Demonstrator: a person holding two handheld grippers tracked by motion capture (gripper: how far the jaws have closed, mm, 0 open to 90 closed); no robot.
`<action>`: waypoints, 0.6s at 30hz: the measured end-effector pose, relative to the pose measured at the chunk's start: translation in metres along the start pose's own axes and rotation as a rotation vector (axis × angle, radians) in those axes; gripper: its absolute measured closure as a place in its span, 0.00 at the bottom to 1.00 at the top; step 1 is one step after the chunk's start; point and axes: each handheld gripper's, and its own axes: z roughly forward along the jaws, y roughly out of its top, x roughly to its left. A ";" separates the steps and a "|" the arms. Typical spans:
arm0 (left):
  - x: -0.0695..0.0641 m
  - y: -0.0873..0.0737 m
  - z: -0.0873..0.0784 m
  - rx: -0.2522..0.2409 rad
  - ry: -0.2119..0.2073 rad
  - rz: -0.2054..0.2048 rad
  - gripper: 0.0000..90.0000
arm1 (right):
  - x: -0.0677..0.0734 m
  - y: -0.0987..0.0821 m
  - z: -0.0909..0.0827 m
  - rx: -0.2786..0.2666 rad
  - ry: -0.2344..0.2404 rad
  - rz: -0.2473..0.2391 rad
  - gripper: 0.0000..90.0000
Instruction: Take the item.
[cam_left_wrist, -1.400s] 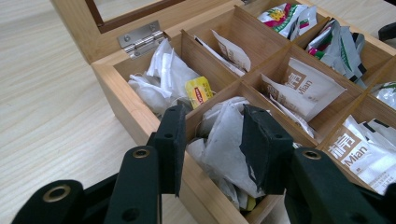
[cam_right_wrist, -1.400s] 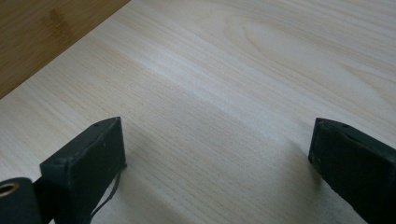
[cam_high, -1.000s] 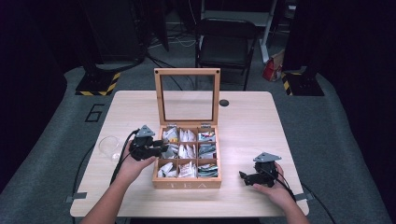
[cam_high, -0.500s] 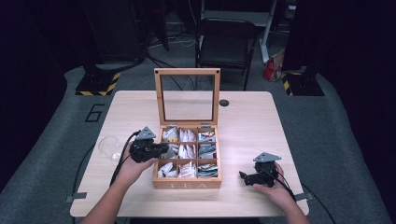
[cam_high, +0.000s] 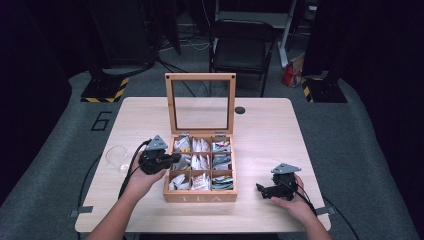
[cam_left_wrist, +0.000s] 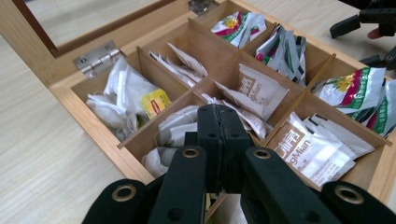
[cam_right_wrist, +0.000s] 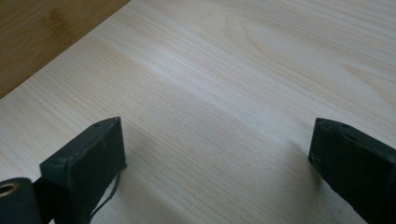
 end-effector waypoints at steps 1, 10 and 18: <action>0.000 0.000 0.000 0.000 0.000 0.000 0.99 | 0.000 0.000 0.000 0.000 0.000 0.000 0.03; 0.001 0.016 -0.017 -0.035 0.023 0.011 0.99 | 0.000 0.000 0.000 0.000 0.000 -0.001 0.03; 0.003 0.029 -0.034 -0.067 0.042 0.021 0.99 | 0.000 0.000 0.000 0.000 0.000 0.000 0.03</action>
